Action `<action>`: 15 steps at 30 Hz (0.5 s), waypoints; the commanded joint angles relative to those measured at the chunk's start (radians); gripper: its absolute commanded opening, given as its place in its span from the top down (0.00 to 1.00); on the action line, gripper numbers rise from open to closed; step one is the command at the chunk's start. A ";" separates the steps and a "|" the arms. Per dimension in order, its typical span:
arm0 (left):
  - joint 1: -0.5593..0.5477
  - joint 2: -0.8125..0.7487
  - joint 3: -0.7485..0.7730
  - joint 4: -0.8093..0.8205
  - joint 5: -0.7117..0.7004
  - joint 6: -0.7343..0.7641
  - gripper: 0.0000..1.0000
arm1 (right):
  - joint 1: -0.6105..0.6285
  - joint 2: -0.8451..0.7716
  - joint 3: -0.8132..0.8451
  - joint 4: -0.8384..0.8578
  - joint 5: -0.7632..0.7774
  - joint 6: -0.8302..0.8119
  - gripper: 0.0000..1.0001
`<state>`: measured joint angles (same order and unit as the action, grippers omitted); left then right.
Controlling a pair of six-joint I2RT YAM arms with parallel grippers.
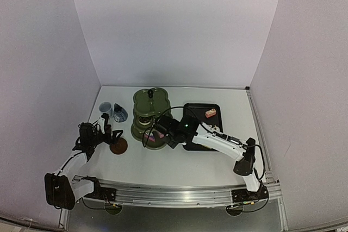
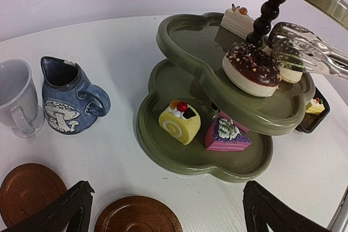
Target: Serve the afternoon tea
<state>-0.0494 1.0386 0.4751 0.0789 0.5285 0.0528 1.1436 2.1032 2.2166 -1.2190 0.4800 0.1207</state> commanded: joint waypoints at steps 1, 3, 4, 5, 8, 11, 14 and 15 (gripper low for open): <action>0.003 -0.015 -0.001 0.013 0.007 0.012 0.03 | -0.004 -0.128 -0.036 0.053 -0.017 0.061 0.74; 0.004 -0.015 -0.001 0.013 0.008 0.012 0.03 | -0.003 -0.151 -0.061 0.076 -0.028 0.066 0.74; 0.003 -0.014 -0.001 0.013 0.008 0.012 0.03 | -0.003 -0.161 -0.074 0.082 -0.037 0.067 0.74; 0.003 -0.014 -0.001 0.012 0.008 0.012 0.03 | -0.003 -0.170 -0.088 0.086 -0.049 0.064 0.74; 0.004 -0.016 -0.002 0.012 0.007 0.012 0.03 | -0.004 -0.200 -0.130 0.091 -0.125 0.045 0.75; 0.004 -0.017 -0.002 0.013 0.007 0.012 0.03 | -0.003 -0.231 -0.159 0.091 -0.207 0.033 0.75; 0.004 -0.017 -0.002 0.013 0.007 0.012 0.03 | -0.003 -0.269 -0.196 0.091 -0.254 0.038 0.75; 0.004 -0.016 -0.001 0.013 0.008 0.012 0.03 | -0.004 -0.280 -0.206 0.091 -0.266 0.042 0.75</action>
<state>-0.0494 1.0386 0.4751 0.0792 0.5285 0.0532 1.1404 1.9198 2.0400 -1.1665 0.3103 0.1560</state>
